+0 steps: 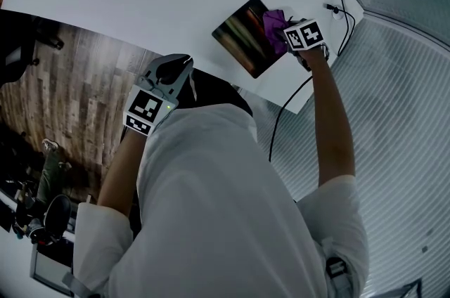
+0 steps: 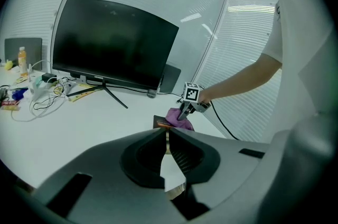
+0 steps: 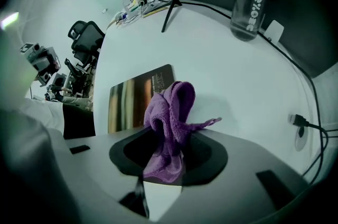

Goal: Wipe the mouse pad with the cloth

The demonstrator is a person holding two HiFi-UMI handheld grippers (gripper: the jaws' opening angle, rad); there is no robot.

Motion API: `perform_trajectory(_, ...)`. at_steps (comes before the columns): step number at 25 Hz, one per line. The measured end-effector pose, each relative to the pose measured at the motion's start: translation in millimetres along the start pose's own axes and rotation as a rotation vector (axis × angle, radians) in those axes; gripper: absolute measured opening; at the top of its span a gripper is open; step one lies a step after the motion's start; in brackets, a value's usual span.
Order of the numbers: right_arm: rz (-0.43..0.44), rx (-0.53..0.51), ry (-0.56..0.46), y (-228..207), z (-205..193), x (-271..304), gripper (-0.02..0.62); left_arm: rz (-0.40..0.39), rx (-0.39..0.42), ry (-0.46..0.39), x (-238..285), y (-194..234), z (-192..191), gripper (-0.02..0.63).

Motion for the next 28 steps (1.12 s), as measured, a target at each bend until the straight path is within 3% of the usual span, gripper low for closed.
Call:
perform_trajectory(18,-0.312,-0.065,-0.059,33,66,-1,0.147,-0.029,0.043,-0.004,-25,46,6,0.031)
perform_trajectory(28,-0.246,-0.053,-0.112,118,57,31,0.146,-0.085,0.106,0.012,-34,63,2,0.031)
Point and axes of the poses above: the fingertips, and each gripper's own axes: x forward along the fingers, y to its left, z out of its top, the point moved 5 cm from there along -x, backward along the fingers, and after that the axes turned 5 degrees about y, right-handed, at the moved point
